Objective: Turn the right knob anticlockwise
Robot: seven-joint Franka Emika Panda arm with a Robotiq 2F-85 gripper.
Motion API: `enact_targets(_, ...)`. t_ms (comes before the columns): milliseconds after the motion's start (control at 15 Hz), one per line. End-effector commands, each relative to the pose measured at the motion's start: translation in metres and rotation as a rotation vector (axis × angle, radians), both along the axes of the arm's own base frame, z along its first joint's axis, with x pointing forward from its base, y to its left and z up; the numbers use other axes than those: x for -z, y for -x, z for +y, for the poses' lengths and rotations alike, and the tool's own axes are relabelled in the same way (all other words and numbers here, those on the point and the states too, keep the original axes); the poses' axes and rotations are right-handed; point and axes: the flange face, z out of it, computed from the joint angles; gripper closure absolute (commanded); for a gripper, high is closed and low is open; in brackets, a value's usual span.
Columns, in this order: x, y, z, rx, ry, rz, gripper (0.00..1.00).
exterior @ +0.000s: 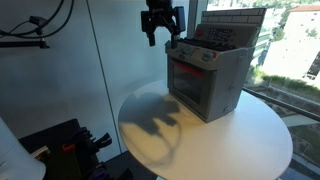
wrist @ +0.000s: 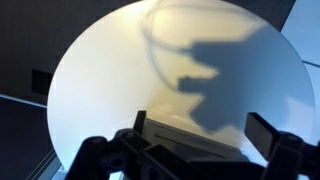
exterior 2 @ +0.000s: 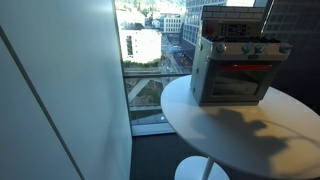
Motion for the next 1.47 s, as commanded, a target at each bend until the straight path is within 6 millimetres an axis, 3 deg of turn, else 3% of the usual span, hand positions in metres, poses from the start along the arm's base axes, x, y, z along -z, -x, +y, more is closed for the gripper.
enact_targets(0,-0.011,-0.024,-0.001,0.058,-0.029,-0.072,0.0)
enact_targets(333,-0.01,-0.048,-0.002,0.169,-0.094,-0.181,0.0)
enact_targets(733,0.006,-0.066,-0.006,0.308,-0.138,-0.289,0.0)
enact_targets(1133,0.018,-0.076,-0.008,0.406,-0.164,-0.35,0.0)
enact_targets(1400,0.022,-0.076,-0.006,0.373,-0.147,-0.331,0.0)
